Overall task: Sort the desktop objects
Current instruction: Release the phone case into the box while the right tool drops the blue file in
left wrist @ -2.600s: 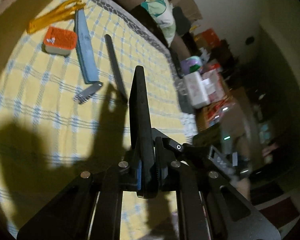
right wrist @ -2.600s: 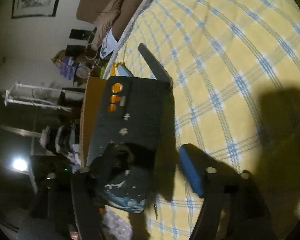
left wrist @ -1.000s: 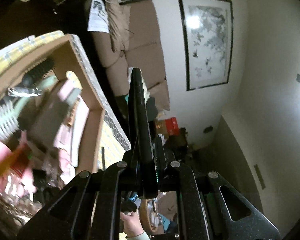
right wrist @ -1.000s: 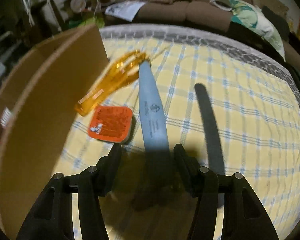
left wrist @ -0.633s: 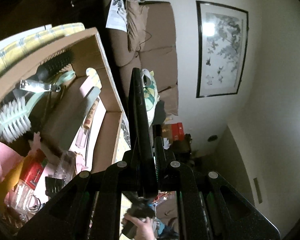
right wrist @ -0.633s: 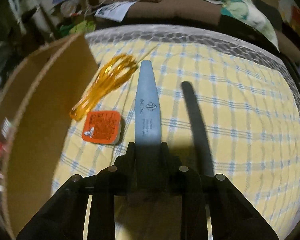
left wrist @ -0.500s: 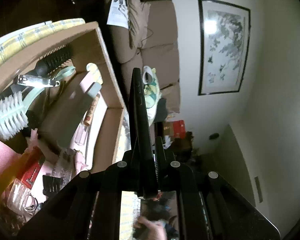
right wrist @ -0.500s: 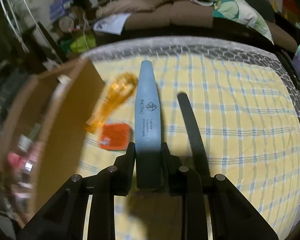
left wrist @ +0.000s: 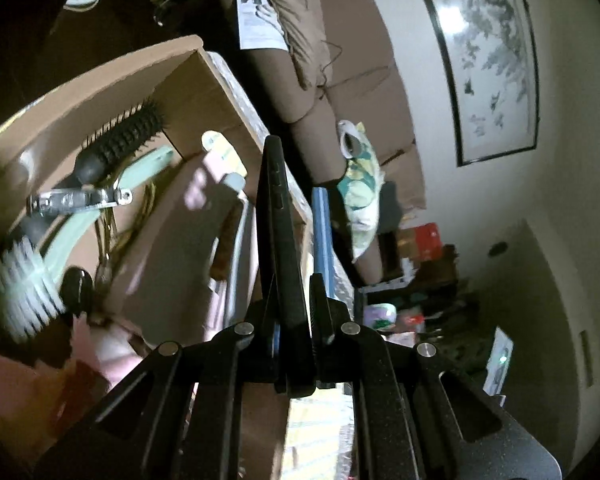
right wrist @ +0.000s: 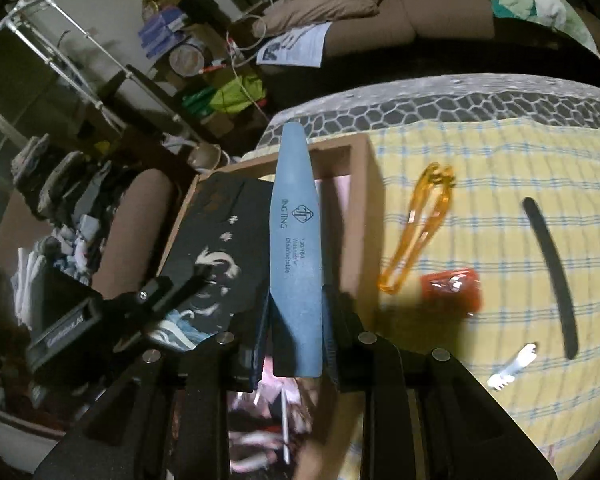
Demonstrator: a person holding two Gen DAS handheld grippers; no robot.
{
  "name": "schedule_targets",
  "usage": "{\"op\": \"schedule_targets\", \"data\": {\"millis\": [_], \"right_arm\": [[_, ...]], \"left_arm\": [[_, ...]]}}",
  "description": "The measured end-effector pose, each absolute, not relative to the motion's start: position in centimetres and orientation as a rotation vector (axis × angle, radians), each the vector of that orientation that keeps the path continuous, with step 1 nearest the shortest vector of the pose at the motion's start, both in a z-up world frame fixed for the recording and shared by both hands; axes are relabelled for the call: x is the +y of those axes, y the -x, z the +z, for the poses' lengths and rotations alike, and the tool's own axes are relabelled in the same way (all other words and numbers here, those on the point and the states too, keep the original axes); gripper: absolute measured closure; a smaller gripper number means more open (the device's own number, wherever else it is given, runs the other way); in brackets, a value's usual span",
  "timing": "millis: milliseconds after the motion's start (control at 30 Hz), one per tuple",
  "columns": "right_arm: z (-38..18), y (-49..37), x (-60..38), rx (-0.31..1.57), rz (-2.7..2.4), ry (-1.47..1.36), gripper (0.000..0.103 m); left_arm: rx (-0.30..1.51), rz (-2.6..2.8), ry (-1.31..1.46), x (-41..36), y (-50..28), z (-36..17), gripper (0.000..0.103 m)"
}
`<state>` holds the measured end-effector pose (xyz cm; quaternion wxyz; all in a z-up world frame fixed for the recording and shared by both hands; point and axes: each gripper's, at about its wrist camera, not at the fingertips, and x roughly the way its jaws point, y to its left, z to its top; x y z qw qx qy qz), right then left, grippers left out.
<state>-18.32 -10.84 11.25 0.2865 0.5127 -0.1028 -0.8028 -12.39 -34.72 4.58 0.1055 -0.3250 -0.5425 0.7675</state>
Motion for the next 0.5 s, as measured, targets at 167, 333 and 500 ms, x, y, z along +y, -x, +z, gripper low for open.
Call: {"op": "schedule_targets", "data": {"millis": [167, 333, 500], "right_arm": [[9.7, 18.8, -12.8, -0.218, -2.206, -1.428, 0.079], [8.8, 18.5, -13.6, -0.176, -2.246, -1.458, 0.078], [8.9, 16.9, -13.9, -0.161, -2.278, -1.474, 0.079]], "left_arm": [[-1.534, 2.306, 1.009, -34.2, 13.5, 4.4, 0.094], [-1.521, 2.310, 1.029, -33.8, 13.5, 4.0, 0.094], [-1.530, 2.311, 1.030, -34.0, 13.2, 3.7, 0.094]]}}
